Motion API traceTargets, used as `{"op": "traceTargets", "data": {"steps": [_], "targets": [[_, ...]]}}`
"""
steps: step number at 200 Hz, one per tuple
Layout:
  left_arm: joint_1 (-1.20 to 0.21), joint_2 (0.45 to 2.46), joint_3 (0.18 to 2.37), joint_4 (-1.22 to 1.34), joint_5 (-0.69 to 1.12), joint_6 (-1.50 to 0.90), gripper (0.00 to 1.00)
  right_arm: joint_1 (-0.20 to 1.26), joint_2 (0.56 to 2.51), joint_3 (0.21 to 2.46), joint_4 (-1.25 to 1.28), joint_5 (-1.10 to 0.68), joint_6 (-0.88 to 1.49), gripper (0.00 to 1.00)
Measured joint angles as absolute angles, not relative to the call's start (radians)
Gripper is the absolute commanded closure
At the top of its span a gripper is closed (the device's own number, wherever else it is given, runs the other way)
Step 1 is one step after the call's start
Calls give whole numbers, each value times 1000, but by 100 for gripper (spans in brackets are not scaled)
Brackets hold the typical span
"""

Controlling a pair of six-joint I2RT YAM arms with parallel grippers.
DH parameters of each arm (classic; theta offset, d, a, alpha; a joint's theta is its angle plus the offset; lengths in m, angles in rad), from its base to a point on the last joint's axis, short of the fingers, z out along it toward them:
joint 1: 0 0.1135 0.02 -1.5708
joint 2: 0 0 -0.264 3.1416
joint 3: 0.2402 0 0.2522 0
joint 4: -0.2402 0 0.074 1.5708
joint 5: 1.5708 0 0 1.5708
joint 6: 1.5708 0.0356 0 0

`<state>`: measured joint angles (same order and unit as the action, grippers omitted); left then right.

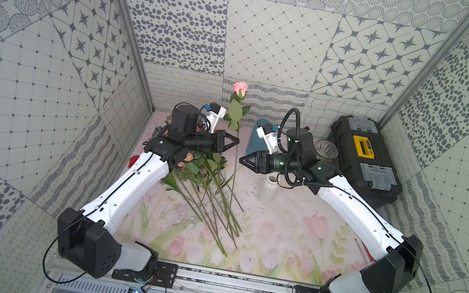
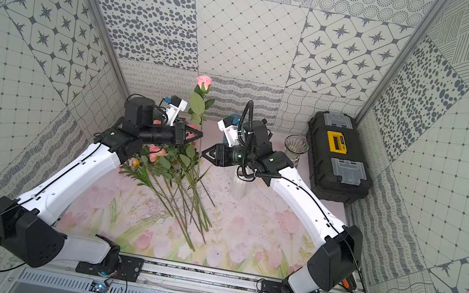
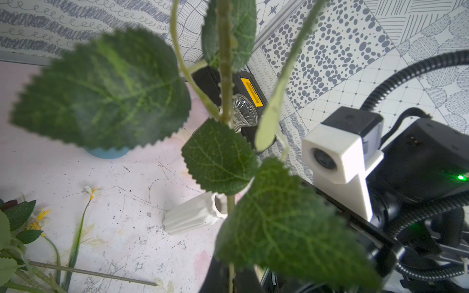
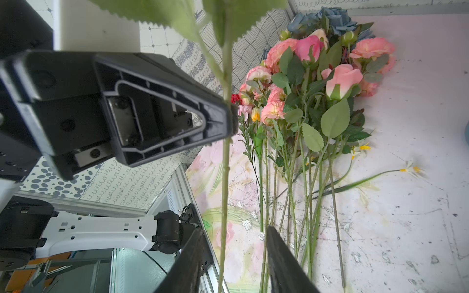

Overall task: Place the pink flowers into the vase
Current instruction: Pick up the flower at the center of the board.

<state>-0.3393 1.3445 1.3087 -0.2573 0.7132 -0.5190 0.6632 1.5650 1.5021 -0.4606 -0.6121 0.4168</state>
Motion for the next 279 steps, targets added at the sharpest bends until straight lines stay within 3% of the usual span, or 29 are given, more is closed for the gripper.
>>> {"op": "traceTargets", "data": {"steps": [118,173,228,244,253,270,279], "targets": [[-379,1368,1316,-258,724,-513,100,673,1590,1507,-403,-620,435,72],[-379,1359,1327,-256,705,-502,100,673,1594,1504,-369,-622,450,82],[-379,1359,1331,-253,696,-502,100,672,1594,1482,-327,-620,475,100],[-379,1359,1334,-256,692,-501,100,672,1594,1479,-317,-619,480,100],[-379,1359,1335,-258,690,-500,91,672,1594,1479,-315,-618,482,100],[-379,1359,1341,-264,684,-499,46,672,1594,1477,-314,-612,482,100],[-379,1359,1346,-273,677,-497,39,673,1594,1477,-314,-605,482,100]]}}
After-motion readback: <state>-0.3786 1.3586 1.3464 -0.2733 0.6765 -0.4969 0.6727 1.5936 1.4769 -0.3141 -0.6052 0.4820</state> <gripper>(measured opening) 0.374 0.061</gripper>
